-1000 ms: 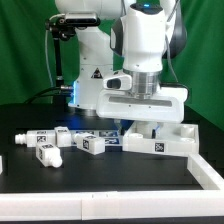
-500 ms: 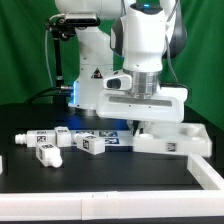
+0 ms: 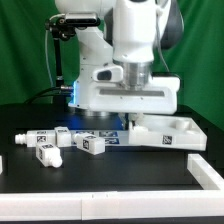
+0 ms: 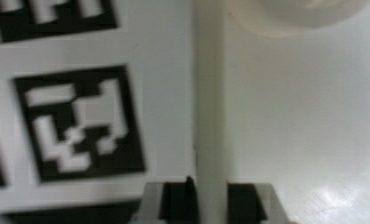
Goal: Assemble one leg
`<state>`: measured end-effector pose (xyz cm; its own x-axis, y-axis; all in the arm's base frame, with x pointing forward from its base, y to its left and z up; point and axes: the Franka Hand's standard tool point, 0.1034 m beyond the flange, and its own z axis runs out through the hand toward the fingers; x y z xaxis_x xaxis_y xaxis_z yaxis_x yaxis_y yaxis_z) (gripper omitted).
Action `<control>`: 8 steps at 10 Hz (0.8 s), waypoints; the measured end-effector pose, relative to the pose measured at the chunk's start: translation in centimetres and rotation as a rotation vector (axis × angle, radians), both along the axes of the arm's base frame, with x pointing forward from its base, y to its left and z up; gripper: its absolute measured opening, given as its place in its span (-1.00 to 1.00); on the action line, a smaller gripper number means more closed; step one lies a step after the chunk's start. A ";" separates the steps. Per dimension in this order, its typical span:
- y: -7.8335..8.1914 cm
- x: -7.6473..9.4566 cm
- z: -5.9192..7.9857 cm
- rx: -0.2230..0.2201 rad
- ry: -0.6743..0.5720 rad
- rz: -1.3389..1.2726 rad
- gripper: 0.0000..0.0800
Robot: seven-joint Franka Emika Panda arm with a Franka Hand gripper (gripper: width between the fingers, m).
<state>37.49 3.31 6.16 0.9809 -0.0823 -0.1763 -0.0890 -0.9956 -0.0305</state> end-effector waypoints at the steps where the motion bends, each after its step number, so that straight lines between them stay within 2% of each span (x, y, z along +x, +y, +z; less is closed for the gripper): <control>1: -2.1 1.9 2.4 0.020 -0.005 -0.003 -0.86; 2: -3.5 3.6 3.5 0.025 -0.023 -0.014 -0.86; 3: -3.6 4.0 4.0 0.022 0.002 -0.055 -0.86; 4: -2.8 3.7 4.3 0.018 0.037 -0.089 -0.86; 6: -3.1 3.8 3.5 0.021 0.016 -0.047 -0.86; 7: -3.7 3.8 1.6 0.015 0.013 -0.018 -0.86; 8: -4.6 4.9 1.2 0.025 0.043 0.011 -0.86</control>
Offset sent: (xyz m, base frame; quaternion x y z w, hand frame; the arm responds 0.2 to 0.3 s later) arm -0.0120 0.0246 0.0227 -0.0262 -0.1154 0.1013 0.9878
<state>42.41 -1.30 7.40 0.9733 -0.0669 -0.2197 -0.0801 -0.9955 -0.0514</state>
